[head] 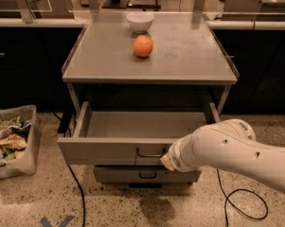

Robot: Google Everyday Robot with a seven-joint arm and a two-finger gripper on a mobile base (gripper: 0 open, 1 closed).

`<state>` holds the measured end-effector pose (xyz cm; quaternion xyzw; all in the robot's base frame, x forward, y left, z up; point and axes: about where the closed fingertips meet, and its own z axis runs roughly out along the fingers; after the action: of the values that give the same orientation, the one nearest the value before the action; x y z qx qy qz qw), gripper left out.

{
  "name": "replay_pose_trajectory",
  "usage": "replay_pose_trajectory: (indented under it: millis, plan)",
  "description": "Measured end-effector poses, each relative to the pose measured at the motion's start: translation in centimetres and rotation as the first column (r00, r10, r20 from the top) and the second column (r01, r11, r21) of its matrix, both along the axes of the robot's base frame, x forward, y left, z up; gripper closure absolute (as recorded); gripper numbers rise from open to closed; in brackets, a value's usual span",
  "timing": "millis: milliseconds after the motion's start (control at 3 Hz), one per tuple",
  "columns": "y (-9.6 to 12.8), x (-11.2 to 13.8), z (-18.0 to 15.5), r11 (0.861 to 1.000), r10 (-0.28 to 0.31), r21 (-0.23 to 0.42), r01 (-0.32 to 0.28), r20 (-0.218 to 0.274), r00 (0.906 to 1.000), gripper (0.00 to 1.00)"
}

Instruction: Close top drawer

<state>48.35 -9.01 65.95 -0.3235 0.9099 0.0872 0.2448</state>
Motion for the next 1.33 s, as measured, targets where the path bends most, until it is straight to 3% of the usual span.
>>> replay_pose_trajectory:
  millis: [333, 667, 1000, 1333]
  plan:
    - [0.3, 2.4, 0.3, 1.0, -0.013, 0.005, 0.012, 0.031, 0.9994, 1.0]
    - [0.3, 2.3, 0.3, 1.0, -0.013, 0.005, 0.012, 0.031, 0.9994, 1.0]
    - [0.9, 6.7, 1.0, 1.0, -0.028, -0.001, 0.028, 0.079, 0.9965, 1.0]
    - [0.9, 6.7, 1.0, 1.0, -0.028, -0.002, 0.028, 0.079, 0.9965, 1.0]
